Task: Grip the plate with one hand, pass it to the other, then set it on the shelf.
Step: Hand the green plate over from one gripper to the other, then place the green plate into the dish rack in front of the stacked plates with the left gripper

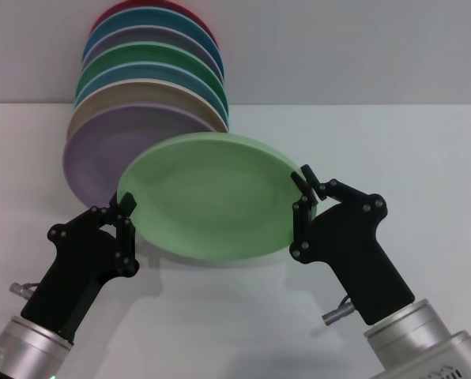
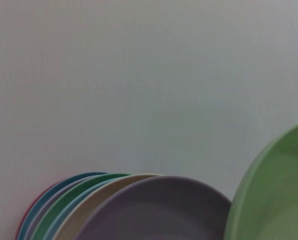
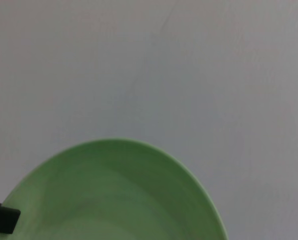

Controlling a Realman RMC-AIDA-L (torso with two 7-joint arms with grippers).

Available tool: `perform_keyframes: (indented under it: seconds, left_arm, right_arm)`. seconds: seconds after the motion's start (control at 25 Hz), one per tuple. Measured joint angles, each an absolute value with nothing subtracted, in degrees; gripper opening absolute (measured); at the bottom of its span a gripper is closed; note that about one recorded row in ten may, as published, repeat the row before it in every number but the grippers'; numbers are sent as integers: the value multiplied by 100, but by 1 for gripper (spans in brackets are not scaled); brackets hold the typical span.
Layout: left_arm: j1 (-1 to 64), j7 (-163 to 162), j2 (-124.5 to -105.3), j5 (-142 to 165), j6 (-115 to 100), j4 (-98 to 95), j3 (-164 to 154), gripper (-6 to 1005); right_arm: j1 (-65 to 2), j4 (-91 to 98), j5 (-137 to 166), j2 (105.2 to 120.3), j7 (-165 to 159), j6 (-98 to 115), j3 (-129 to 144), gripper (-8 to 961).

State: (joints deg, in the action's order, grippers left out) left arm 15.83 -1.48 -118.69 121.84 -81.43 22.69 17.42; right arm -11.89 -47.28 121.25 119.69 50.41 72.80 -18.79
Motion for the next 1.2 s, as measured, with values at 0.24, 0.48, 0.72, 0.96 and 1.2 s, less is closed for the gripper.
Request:
perform_keyframes:
  seconds: [0.24, 0.48, 0.72, 0.96, 1.2]
  left_arm:
    - [1590, -136, -11883, 12176, -8145, 2231, 1784, 55]
    - [1556, -134, -11874, 12178, -8178, 2230, 1882, 65]
    - [1359, -134, -11855, 12174, -8452, 2155, 2139, 74]
    - [1297, -160, -11841, 12178, -8744, 2006, 2527, 84]
    - [1323, -188, -11837, 12181, -9166, 1856, 2829, 94]
  right_arm:
    - [-1257, -4705, 12129, 11941, 5024, 7181, -1918, 177]
    - [-1204, -4757, 12055, 11943, 5027, 7229, -2038, 185]
    - [-965, -4889, 12036, 11918, 5040, 7829, -1874, 411]
    - [-986, -4895, 12038, 11895, 5051, 7864, -1660, 435]
    - [-997, -4645, 11989, 11918, 4967, 7837, -1661, 435]
